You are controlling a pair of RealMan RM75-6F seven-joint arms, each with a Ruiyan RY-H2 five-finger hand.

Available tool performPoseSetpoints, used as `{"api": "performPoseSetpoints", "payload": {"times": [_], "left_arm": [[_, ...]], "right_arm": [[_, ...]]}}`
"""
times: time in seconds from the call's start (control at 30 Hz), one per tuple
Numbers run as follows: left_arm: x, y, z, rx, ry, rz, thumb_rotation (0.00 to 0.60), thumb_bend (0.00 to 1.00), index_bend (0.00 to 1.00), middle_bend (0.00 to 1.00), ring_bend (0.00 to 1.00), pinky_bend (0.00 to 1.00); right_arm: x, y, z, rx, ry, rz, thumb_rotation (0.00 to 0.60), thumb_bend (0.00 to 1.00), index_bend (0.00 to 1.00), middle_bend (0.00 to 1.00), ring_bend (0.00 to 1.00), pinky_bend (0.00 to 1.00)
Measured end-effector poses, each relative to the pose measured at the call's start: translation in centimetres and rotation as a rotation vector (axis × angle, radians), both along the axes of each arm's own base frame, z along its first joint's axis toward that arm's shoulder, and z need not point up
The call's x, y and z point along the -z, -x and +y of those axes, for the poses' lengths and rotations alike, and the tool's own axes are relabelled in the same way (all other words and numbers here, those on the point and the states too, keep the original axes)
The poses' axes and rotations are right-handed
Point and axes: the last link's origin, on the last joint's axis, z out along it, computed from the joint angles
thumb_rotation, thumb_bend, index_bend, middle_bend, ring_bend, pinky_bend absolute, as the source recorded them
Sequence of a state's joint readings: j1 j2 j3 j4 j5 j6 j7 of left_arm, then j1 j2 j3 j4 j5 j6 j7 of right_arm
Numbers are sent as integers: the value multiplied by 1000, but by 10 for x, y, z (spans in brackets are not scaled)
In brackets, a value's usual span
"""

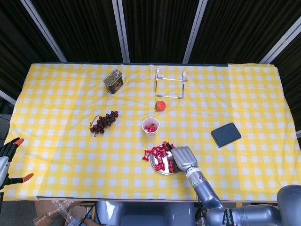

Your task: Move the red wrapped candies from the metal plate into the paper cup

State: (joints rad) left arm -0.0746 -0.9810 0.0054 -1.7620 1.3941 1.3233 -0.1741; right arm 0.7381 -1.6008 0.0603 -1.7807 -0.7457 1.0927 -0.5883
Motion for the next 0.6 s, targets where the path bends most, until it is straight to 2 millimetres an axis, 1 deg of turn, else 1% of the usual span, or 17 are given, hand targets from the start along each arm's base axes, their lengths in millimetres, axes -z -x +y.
{"api": "performPoseSetpoints", "payload": {"times": [0.13, 0.4, 0.6], "left_arm": [[0, 0, 0, -1, 0, 1, 600, 51, 0, 0, 0, 0], [0, 0, 0, -1, -1, 4, 600, 50, 0, 0, 0, 0], [0, 0, 0, 1, -1, 3, 600, 50, 0, 0, 0, 0]], "right_arm": [[1, 2, -1, -1, -2, 0, 600, 300, 180, 771, 911, 1000], [6, 9, -2, 9, -2, -5, 600, 300, 237, 771, 911, 1000], [6, 11, -1, 11, -2, -11, 600, 300, 242, 771, 911, 1000]]}}
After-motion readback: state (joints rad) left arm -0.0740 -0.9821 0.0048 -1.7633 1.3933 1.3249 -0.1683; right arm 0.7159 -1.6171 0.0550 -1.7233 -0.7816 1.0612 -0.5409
